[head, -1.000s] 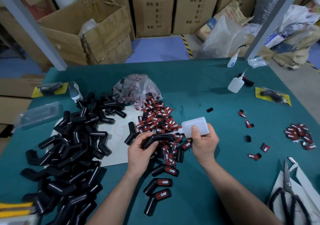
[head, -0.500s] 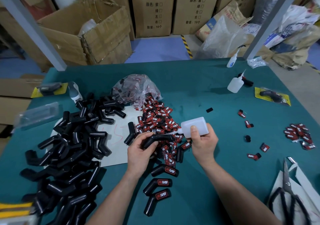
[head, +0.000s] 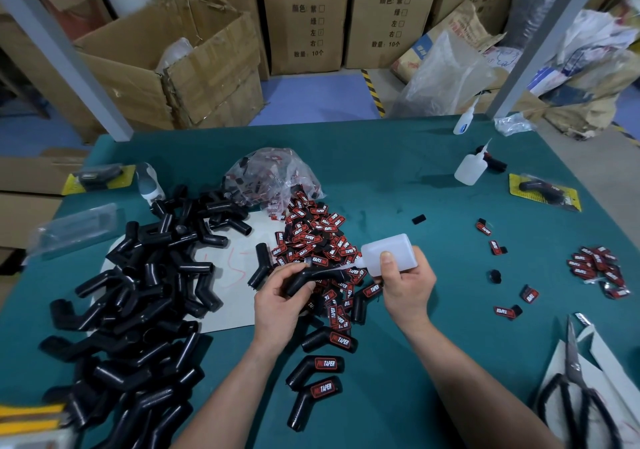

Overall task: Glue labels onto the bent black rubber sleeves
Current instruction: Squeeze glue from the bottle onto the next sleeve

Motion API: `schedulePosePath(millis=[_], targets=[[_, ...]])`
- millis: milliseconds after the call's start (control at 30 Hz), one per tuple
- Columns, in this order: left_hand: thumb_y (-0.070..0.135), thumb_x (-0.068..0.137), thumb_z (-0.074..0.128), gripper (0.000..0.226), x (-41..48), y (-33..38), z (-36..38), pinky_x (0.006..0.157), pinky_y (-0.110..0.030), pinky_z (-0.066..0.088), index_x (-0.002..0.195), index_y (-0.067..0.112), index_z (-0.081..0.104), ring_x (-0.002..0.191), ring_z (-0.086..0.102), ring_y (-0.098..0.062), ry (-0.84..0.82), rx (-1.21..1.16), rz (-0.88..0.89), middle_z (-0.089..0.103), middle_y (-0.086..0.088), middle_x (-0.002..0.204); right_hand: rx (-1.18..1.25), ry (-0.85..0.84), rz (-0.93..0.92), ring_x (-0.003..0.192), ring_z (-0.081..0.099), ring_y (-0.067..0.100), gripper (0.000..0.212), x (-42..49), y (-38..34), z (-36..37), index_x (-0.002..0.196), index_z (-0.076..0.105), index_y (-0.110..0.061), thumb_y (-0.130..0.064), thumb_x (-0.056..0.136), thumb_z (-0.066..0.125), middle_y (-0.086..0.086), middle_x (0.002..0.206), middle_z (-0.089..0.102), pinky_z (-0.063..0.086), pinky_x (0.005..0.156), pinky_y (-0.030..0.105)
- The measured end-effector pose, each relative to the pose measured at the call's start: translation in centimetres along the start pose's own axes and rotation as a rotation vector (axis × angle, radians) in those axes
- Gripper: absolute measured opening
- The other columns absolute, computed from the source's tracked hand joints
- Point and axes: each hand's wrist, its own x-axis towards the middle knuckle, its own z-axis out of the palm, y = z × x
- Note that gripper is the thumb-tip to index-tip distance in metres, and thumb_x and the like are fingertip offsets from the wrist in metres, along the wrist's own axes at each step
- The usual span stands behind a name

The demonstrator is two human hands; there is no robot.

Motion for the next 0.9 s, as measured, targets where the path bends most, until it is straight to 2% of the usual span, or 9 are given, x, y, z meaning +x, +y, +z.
schedulePosePath(millis=[67, 167, 333, 433, 500, 733, 900], targets=[[-0.004, 0.085, 0.079, 0.053, 0.02, -0.07, -0.02, 0.095, -0.02, 0.054, 0.104, 0.045, 0.077, 0.111, 0.07, -0.011, -0.006, 0.017, 0.011, 0.074, 0.01, 0.116, -0.005, 0.003, 0.005, 0.059, 0.053, 0.006, 0.021, -0.02, 0.01, -0.01, 0.076, 0.055, -0.028, -0.047, 0.079, 0.064, -0.018, 0.069, 0.063, 0.046, 0.053, 0.03], [-0.004, 0.085, 0.08, 0.052, 0.04, -0.12, -0.01, 0.1, -0.022, 0.053, 0.104, 0.045, 0.077, 0.113, 0.069, -0.011, -0.012, 0.039, 0.018, 0.073, 0.011, 0.116, -0.008, 0.006, -0.004, 0.059, 0.054, 0.003, 0.021, -0.01, -0.02, -0.02, 0.076, 0.055, -0.029, -0.047, 0.079, 0.065, -0.017, 0.068, 0.063, 0.046, 0.054, 0.025], [-0.003, 0.085, 0.08, 0.053, 0.01, -0.05, 0.0, 0.093, -0.016, 0.053, 0.103, 0.046, 0.077, 0.111, 0.069, -0.01, 0.004, 0.039, 0.018, 0.073, 0.012, 0.116, -0.011, 0.001, -0.034, 0.059, 0.054, -0.001, 0.018, 0.0, -0.22, -0.15, 0.075, 0.054, -0.031, -0.045, 0.079, 0.064, -0.014, 0.063, 0.056, 0.043, 0.054, 0.016], [-0.002, 0.086, 0.08, 0.05, -0.04, 0.07, 0.02, 0.092, -0.024, 0.057, 0.104, 0.045, 0.077, 0.109, 0.07, -0.012, 0.015, 0.03, 0.003, 0.074, 0.01, 0.115, -0.012, -0.011, -0.051, 0.06, 0.054, -0.003, 0.016, -0.04, -0.32, -0.09, 0.075, 0.054, -0.033, -0.044, 0.08, 0.064, -0.014, 0.062, 0.056, 0.042, 0.055, 0.012], [-0.002, 0.086, 0.08, 0.051, -0.08, 0.2, 0.02, 0.092, -0.024, 0.057, 0.104, 0.046, 0.077, 0.108, 0.071, -0.012, 0.021, 0.023, 0.006, 0.074, 0.01, 0.114, -0.011, -0.015, -0.059, 0.06, 0.054, -0.005, 0.015, -0.1, -0.34, -0.03, 0.075, 0.054, -0.034, -0.043, 0.08, 0.064, -0.015, 0.062, 0.058, 0.041, 0.055, 0.01], [-0.004, 0.085, 0.08, 0.052, -0.19, 0.45, 0.12, 0.095, -0.018, 0.052, 0.102, 0.045, 0.077, 0.108, 0.069, -0.008, 0.025, 0.043, 0.034, 0.074, 0.012, 0.112, 0.02, 0.006, -0.051, 0.06, 0.054, -0.005, 0.018, -0.04, -0.5, 0.0, 0.075, 0.054, -0.029, -0.043, 0.079, 0.064, -0.013, 0.066, 0.054, 0.041, 0.057, 0.008], [-0.005, 0.085, 0.08, 0.042, -0.3, 0.63, 0.15, 0.091, -0.016, 0.052, 0.102, 0.034, 0.077, 0.105, 0.07, -0.008, 0.033, 0.038, 0.02, 0.075, 0.01, 0.11, -0.007, -0.004, -0.07, 0.06, 0.052, -0.006, 0.015, -0.22, -0.6, -0.03, 0.075, 0.052, -0.033, -0.042, 0.079, 0.064, -0.015, 0.064, 0.052, 0.04, 0.056, 0.009]])
